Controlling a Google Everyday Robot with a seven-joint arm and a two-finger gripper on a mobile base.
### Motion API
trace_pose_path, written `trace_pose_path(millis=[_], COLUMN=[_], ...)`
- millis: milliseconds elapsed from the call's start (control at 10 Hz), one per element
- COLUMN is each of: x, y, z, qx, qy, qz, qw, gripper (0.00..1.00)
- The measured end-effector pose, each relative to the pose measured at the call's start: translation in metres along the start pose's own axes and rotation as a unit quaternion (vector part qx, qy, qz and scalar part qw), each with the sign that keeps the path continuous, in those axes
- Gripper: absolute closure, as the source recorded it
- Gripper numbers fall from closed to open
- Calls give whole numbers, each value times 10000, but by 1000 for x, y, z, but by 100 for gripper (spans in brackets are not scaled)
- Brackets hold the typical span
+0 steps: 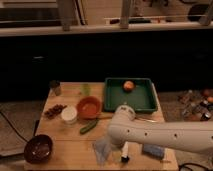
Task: Wipe tray with towel
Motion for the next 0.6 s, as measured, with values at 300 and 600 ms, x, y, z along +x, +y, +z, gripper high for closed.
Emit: trace_pose_path(millis=[300, 600], x=[-1, -7], y=[-3, -14], z=[15, 1], qx=[-15, 8], qy=[-102, -308], qz=[20, 181], qw=[9999, 9994], gripper=[20, 20])
